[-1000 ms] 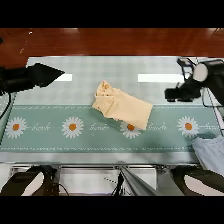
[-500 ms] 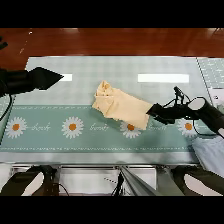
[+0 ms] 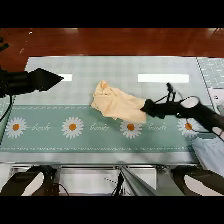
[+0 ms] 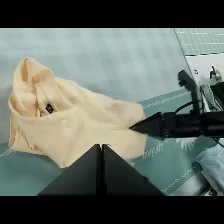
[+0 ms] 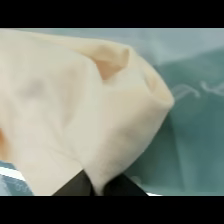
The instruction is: Fold the shirts.
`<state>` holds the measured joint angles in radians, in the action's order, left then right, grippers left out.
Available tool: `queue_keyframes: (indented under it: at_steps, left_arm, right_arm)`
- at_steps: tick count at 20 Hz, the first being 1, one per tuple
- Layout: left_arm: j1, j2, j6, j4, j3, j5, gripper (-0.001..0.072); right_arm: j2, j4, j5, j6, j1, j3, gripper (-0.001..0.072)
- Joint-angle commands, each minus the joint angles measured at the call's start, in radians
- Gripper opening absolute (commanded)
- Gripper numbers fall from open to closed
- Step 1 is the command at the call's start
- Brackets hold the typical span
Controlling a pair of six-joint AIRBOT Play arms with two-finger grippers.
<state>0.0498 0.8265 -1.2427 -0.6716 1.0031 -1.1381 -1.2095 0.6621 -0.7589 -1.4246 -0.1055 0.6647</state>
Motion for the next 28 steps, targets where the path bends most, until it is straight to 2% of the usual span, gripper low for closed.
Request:
queue_keyframes:
  at_steps: [1,5,10,13,16,21,24,28]
  left_arm:
    - [0.0,0.014,-0.001,-0.013,-0.001,0.002,0.0024]
    - [0.0,0.085,0.0,-0.013,0.0,0.004,0.0024]
    - [0.0,0.195,0.023,-0.014,0.0,0.0,0.0024]
    - [0.0,0.237,0.068,-0.014,0.0,0.001,0.0024]
    - [0.0,0.277,0.134,-0.014,0.0,0.004,0.0024]
    - [0.004,0.346,0.186,-0.019,0.0,0.011,0.0024]
    - [0.008,0.37,0.188,-0.029,0.0,0.021,0.0024]
    - [0.008,0.37,0.218,-0.052,0.0,0.046,0.0024]
  right_arm:
    - [0.179,0.121,-0.275,0.025,0.134,0.161,0.0044]
    - [0.392,0.271,-0.502,-0.133,0.381,0.438,0.0044]
    - [0.469,0.444,-0.763,-0.24,0.719,0.61,0.0045]
    - [0.47,0.606,-0.888,-0.226,0.911,0.671,0.0044]
    - [0.466,0.823,-1.025,-0.151,1.044,0.681,0.0044]
    - [0.478,1.205,-1.096,-0.158,1.132,0.681,0.0045]
    - [0.509,1.32,-1.096,-0.056,1.132,0.681,0.0045]
    - [0.531,1.379,-1.097,-0.017,1.132,0.68,0.0046]
